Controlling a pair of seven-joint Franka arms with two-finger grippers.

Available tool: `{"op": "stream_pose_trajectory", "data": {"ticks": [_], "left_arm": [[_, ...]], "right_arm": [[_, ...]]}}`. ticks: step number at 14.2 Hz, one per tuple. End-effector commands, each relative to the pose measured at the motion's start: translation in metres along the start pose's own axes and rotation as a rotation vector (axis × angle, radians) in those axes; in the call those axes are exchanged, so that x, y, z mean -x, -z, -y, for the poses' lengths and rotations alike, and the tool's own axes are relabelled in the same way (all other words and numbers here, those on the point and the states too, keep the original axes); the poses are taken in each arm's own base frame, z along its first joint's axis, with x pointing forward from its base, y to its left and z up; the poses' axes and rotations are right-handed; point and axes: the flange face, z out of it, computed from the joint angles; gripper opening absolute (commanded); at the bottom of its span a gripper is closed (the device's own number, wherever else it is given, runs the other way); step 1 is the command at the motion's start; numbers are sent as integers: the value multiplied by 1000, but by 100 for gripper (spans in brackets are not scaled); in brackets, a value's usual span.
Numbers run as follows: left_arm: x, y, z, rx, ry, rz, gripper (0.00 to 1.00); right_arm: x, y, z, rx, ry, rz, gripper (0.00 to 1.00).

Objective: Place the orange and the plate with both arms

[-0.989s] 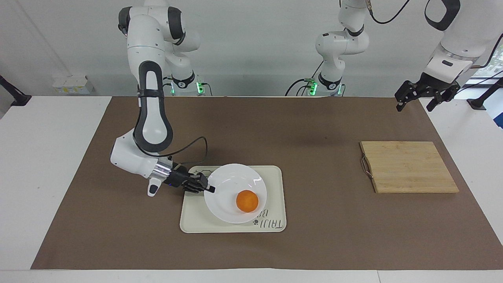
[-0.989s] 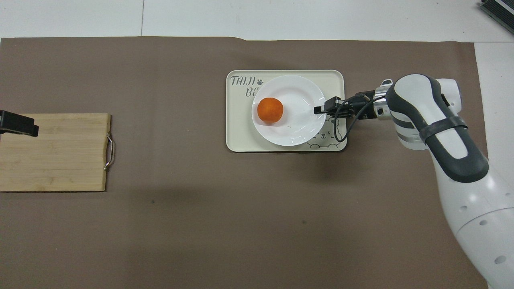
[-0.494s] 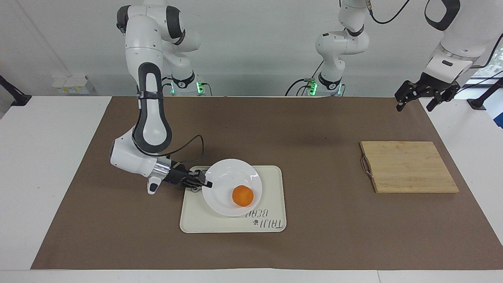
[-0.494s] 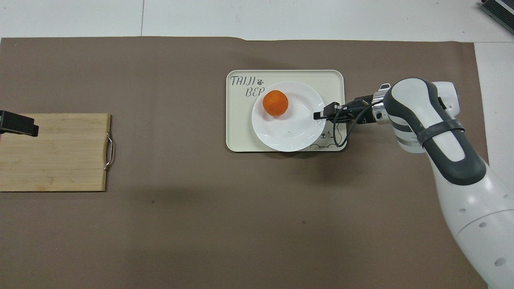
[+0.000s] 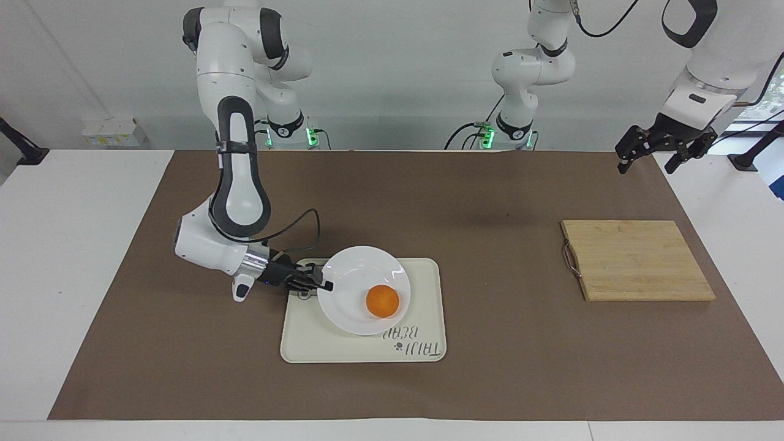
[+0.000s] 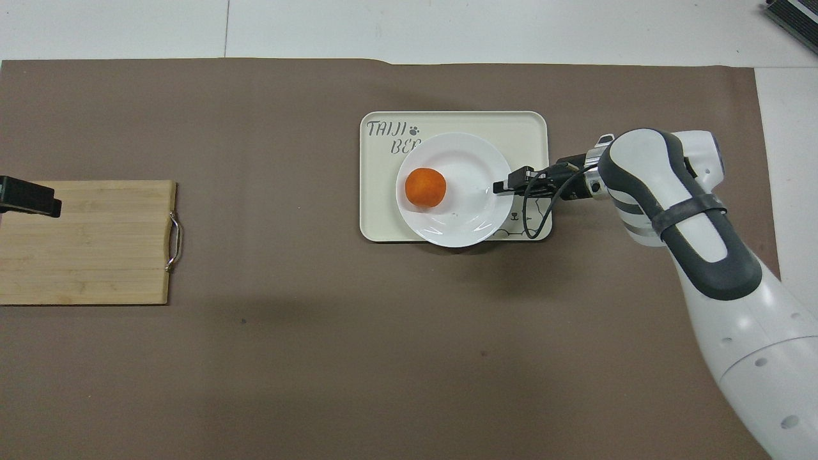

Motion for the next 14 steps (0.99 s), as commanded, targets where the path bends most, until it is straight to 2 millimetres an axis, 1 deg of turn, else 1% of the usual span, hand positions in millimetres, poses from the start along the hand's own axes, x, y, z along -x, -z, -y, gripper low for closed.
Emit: {"op": "stream_pose_trajectory", "data": {"ticks": [1, 4, 5, 6, 8, 10, 11, 13, 14], "left_arm": [[6, 1, -2, 3, 8, -2, 100], [6, 1, -2, 3, 8, -2, 100], [6, 1, -2, 3, 8, -2, 100], [6, 1, -2, 3, 8, -2, 100], [6, 1, -2, 3, 8, 0, 100], [6, 1, -1, 3, 8, -3, 100], [6, 1, -2, 3, 8, -2, 100], [6, 1, -2, 3, 8, -2, 100], [6, 1, -2, 3, 8, -2, 100]], "right_arm": [[-10, 30, 17, 98, 61, -9, 100], [-21, 66, 38, 225, 105, -25, 100], [-22, 78, 43, 283, 122, -29, 100], [-20, 89, 52, 349, 136, -28, 100], [-18, 120, 72, 513, 163, -45, 100], [-12, 145, 90, 622, 212, -56, 100], [-8, 157, 97, 652, 204, -64, 100], [5, 178, 111, 677, 125, -62, 100], [13, 193, 117, 685, 90, -62, 100]]}}
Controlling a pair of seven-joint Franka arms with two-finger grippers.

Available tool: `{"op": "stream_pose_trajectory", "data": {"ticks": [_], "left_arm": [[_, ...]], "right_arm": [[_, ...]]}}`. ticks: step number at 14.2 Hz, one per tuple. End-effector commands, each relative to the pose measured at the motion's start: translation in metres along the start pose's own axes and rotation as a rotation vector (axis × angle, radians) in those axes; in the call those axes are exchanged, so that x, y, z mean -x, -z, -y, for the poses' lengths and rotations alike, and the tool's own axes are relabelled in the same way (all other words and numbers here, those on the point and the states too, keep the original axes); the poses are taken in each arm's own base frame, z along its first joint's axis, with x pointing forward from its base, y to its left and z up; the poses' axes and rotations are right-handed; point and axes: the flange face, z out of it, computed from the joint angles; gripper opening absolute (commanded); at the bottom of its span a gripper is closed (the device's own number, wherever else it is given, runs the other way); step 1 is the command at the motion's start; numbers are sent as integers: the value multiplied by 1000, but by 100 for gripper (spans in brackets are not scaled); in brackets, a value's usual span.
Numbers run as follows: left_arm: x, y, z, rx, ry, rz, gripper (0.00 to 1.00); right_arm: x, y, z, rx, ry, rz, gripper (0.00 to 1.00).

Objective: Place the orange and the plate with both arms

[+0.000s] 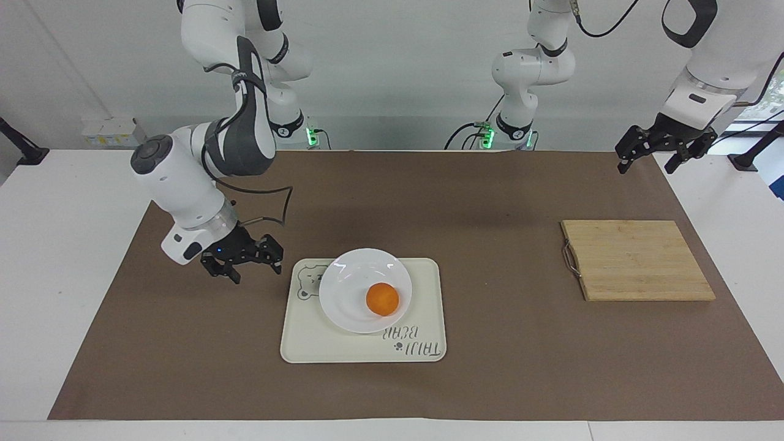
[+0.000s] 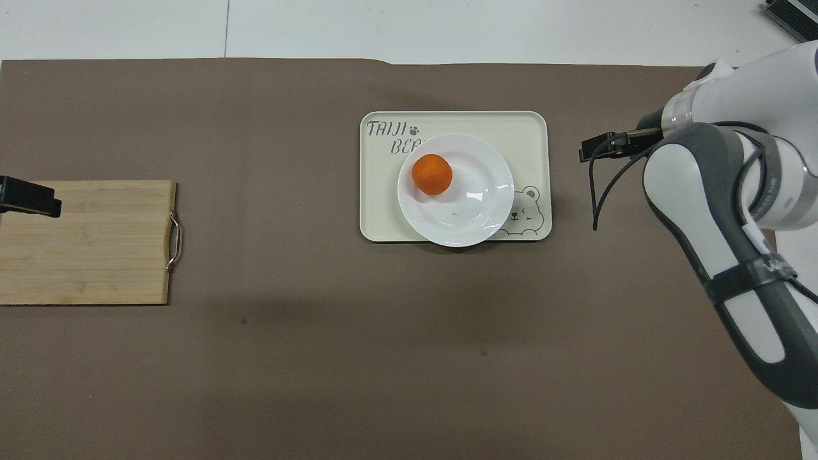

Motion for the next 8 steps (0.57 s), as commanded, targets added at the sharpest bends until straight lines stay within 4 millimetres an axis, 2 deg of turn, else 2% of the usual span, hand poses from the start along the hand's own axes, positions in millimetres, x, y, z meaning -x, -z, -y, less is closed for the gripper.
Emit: {"op": "stream_pose_trajectory", "data": {"ticks": [1, 2, 4, 6, 8], "left_arm": [[6, 1, -2, 3, 8, -2, 100], [6, 1, -2, 3, 8, 0, 100], [6, 1, -2, 3, 8, 0, 100], [6, 1, -1, 2, 8, -1, 100], [6, 1, -1, 3, 8, -3, 100]], "right_arm": [[20, 43, -6, 43, -68, 24, 100], [29, 64, -5, 70, -76, 33, 100], [48, 103, -17, 91, -121, 43, 100], [66, 135, -24, 86, -138, 56, 100], [76, 160, -27, 87, -146, 75, 100]]}}
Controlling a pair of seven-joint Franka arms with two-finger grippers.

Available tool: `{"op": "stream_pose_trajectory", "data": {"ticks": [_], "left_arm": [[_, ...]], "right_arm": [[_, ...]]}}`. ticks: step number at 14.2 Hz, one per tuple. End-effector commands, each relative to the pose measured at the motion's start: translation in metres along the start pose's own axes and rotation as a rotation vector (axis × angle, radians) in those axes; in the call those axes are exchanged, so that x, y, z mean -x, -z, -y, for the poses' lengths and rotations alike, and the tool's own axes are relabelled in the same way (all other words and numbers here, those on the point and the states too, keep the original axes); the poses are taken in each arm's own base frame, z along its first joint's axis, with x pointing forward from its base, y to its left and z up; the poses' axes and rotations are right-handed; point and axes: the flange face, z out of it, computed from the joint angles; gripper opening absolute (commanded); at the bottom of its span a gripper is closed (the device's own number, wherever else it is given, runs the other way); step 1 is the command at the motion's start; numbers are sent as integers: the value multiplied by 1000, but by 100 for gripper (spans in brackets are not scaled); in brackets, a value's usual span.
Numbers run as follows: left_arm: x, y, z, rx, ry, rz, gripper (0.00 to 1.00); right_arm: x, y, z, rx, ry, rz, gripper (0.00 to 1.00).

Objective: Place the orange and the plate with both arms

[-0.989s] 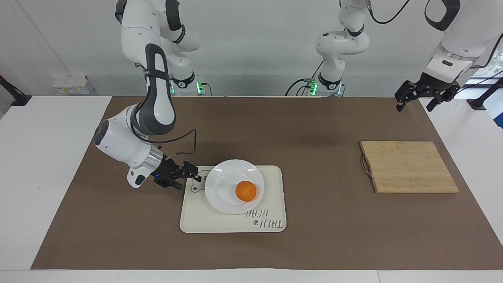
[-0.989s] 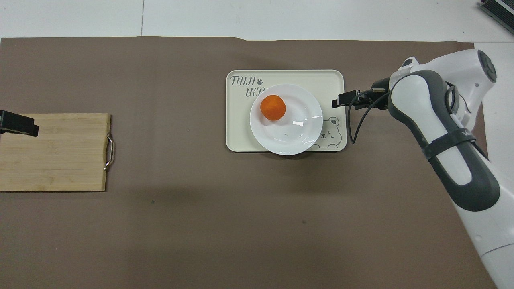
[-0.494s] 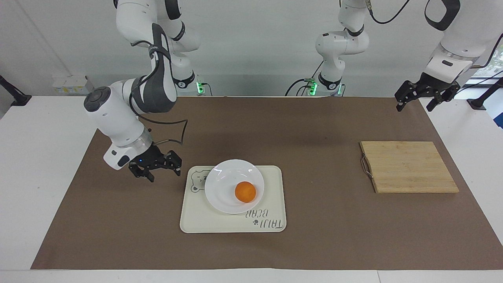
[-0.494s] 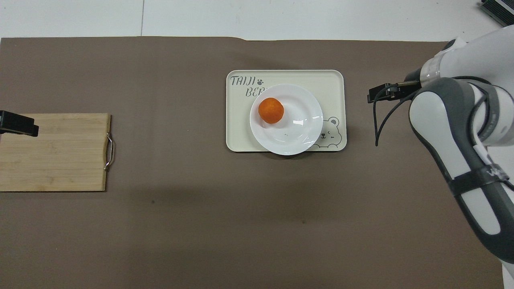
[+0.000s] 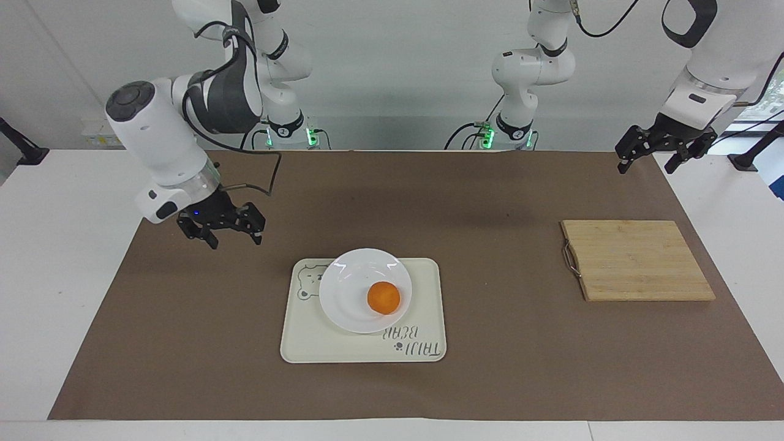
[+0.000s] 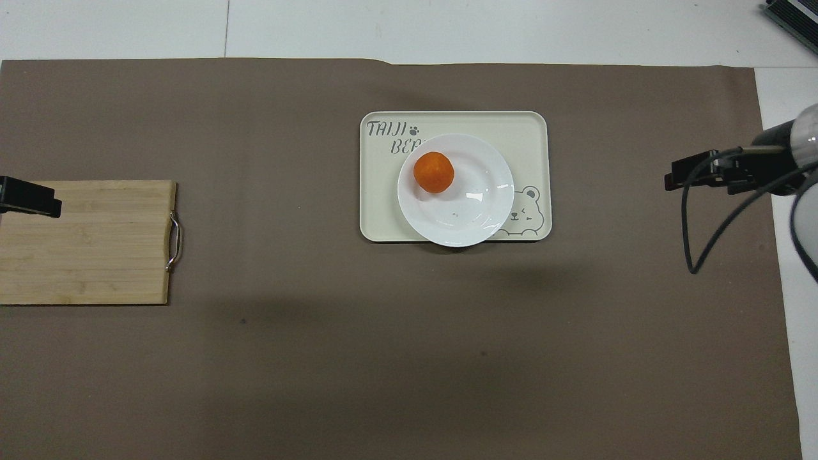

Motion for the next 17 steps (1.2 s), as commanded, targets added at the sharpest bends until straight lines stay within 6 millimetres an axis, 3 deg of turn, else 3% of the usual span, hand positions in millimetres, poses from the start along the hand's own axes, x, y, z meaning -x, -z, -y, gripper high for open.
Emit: {"op": "stream_pose_trajectory", "data": {"ticks": [1, 6, 9, 17], "left_arm": [[6, 1, -2, 3, 8, 0, 100], [6, 1, -2, 3, 8, -2, 100], [6, 1, -2, 3, 8, -2, 100], [6, 1, -1, 3, 8, -3, 100]], "right_arm": [[15, 33, -5, 28, -23, 27, 100], [42, 87, 1, 111, 13, 9, 100], [60, 108, 4, 119, 23, -20, 100], [68, 84, 1, 117, 76, 27, 100]]}}
